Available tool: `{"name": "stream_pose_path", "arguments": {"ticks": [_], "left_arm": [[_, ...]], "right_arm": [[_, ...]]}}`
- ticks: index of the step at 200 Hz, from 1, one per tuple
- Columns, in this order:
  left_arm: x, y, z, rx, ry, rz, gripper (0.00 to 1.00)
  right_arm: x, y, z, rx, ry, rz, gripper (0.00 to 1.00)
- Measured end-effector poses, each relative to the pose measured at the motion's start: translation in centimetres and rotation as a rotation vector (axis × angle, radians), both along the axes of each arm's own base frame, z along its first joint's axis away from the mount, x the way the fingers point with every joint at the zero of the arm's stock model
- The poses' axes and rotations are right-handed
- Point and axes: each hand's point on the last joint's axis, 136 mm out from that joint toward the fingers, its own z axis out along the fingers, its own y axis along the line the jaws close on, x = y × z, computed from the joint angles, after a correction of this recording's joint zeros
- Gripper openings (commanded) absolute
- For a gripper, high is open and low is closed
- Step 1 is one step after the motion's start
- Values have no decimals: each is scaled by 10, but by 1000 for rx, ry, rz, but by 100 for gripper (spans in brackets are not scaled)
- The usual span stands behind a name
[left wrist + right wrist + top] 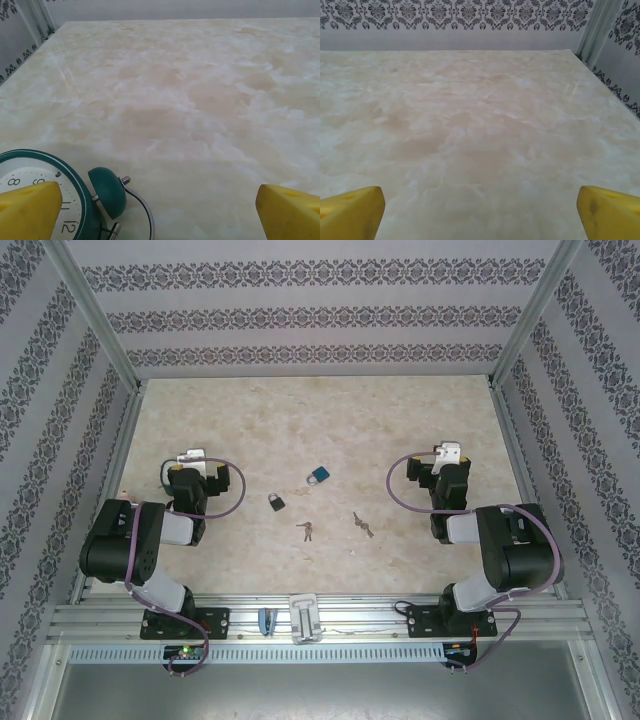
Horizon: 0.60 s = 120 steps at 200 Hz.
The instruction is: Unlock with the key
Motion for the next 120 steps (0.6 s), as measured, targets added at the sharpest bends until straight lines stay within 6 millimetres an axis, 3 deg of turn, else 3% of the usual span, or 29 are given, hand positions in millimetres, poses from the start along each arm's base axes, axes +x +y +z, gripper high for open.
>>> {"name": "stream_pose_path", "arguments": {"ticks": [120], "left_arm": [[2,-3,2,-6,-6,-17,99]], "right_arm": [[0,6,0,7,2,37,98]]}}
